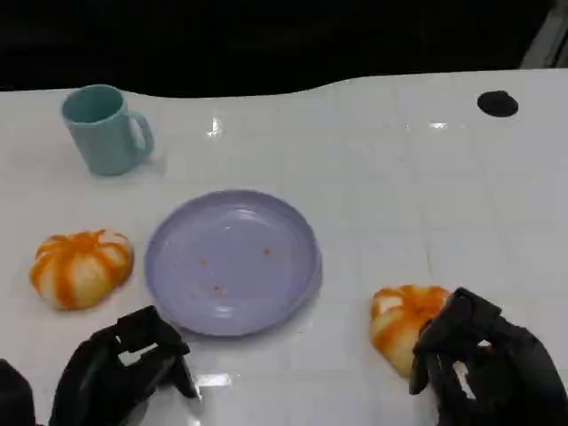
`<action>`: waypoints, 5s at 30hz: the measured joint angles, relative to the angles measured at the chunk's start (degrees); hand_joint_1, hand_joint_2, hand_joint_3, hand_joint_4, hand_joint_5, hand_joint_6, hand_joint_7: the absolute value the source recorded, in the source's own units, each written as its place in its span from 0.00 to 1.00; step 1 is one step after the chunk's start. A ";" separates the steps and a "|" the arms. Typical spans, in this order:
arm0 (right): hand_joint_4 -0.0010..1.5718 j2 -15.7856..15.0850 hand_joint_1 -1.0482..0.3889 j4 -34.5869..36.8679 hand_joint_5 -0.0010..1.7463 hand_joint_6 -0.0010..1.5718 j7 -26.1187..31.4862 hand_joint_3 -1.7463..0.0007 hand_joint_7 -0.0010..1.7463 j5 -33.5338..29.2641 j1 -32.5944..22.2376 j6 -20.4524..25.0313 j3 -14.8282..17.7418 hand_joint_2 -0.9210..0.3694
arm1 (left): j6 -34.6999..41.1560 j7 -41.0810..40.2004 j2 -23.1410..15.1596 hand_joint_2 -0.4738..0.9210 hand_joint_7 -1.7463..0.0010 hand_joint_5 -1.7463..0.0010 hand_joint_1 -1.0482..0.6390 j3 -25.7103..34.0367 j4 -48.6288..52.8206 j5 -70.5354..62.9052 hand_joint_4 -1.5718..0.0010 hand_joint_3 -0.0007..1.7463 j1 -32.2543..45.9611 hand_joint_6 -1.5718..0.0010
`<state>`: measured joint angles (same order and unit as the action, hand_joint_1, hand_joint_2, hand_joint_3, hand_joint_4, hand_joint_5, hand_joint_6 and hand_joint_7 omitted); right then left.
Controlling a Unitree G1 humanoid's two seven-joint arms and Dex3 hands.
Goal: Grasp the bread from the table and place it into the plate.
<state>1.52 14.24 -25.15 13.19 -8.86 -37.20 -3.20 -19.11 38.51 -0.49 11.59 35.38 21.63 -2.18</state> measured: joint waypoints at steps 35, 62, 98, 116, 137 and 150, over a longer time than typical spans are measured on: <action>0.30 -3.04 0.42 1.44 0.65 0.32 -2.39 0.88 0.46 -3.35 3.19 -7.42 0.22 0.01 | -0.10 -0.01 0.00 0.91 0.34 0.04 0.00 0.08 0.42 -0.03 0.51 0.00 -0.38 0.42; 0.00 -21.65 0.30 -23.94 0.13 0.13 9.86 0.98 0.01 -41.90 1.21 1.43 2.11 0.00 | -0.36 -1.39 0.26 0.90 0.34 0.04 0.00 -0.29 0.39 -0.56 0.52 0.00 -0.58 0.43; 0.05 -26.69 0.28 -17.73 0.15 0.17 16.07 0.99 0.00 -67.36 11.79 20.95 -11.69 0.00 | -0.19 -2.00 0.64 0.90 0.33 0.04 0.00 -0.88 -0.43 -0.79 0.51 0.00 -0.34 0.43; 0.06 -28.60 0.29 -10.25 0.14 0.18 17.17 0.99 0.00 -68.69 15.46 23.72 -16.70 0.00 | 0.11 -1.99 0.66 0.90 0.43 0.04 0.00 -0.88 -0.95 -0.74 0.51 0.00 0.08 0.35; 0.52 -25.07 0.51 7.89 0.51 0.61 27.67 0.89 0.07 -67.09 26.48 23.48 -24.34 0.00 | 0.61 -2.02 0.65 0.90 0.64 0.04 0.00 -1.15 -1.94 -0.73 0.52 0.00 1.07 0.18; 0.52 -23.24 0.60 19.25 1.00 0.51 42.13 0.70 0.74 -64.29 31.30 18.09 -26.24 0.09 | 0.85 -2.22 0.67 0.91 0.80 0.05 0.00 -1.27 -2.54 -0.73 0.51 0.00 1.30 0.07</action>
<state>-21.72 33.49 16.98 -51.10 22.43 -19.10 -29.44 -18.26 36.29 0.18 10.32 32.85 20.90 -0.88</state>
